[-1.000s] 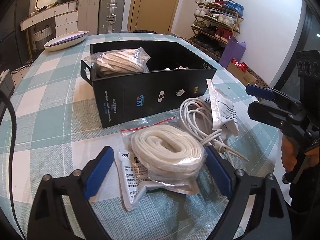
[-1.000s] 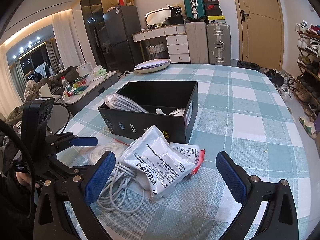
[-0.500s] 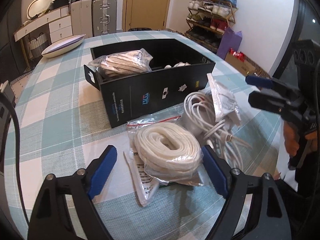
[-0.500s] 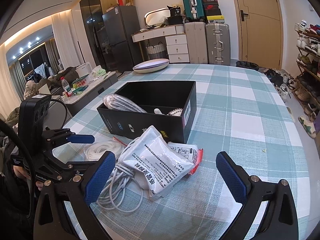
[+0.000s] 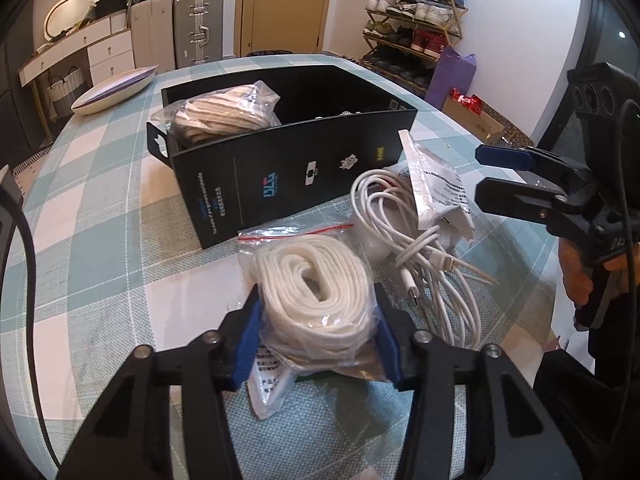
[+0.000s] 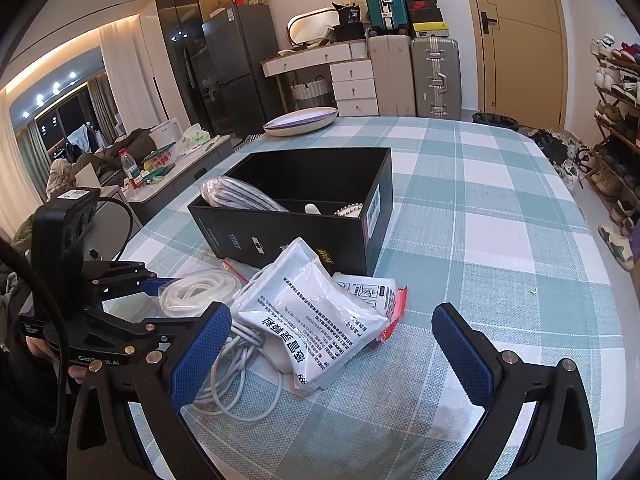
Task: Organize soft objects
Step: 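Close the left gripper on the bag of coiled white cord, then grasp the white printed packet with the right gripper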
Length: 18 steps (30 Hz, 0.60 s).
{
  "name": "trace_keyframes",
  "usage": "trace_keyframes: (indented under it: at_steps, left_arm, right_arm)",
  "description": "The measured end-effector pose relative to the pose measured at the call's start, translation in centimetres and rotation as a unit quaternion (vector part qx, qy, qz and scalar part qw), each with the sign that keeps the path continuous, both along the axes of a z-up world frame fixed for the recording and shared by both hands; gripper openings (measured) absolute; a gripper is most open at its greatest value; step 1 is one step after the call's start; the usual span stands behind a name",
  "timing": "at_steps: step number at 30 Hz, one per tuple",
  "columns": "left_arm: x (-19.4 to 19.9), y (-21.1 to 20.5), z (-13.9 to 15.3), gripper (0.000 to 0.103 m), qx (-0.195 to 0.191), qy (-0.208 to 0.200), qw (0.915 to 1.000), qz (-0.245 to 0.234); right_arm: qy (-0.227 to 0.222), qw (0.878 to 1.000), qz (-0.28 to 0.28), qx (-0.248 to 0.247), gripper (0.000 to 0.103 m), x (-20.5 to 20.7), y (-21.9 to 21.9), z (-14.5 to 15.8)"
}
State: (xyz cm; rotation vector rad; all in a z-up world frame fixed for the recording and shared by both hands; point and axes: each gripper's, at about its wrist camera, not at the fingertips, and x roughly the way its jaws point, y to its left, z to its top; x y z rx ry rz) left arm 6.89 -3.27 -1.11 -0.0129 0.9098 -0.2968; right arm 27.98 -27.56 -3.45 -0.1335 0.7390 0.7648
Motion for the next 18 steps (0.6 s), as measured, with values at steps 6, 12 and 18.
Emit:
trace_keyframes:
  at_steps: [6, 12, 18]
  left_arm:
    - [-0.1, 0.3, 0.5, 0.035, -0.003, -0.009, 1.0000, 0.002]
    - [0.0, 0.8, 1.3, 0.034, -0.012, -0.019, 0.9997, 0.007]
    - [0.1, 0.9, 1.4, 0.034, -0.012, -0.022, 0.9997, 0.007]
  right_arm:
    - [0.001, 1.000, 0.000, -0.022, 0.102, 0.3, 0.5, -0.6]
    - [-0.004, 0.998, -0.006, -0.060, 0.101, 0.5, 1.1, -1.6]
    - [-0.013, 0.996, 0.001, -0.083, 0.093, 0.5, 2.0, -2.3]
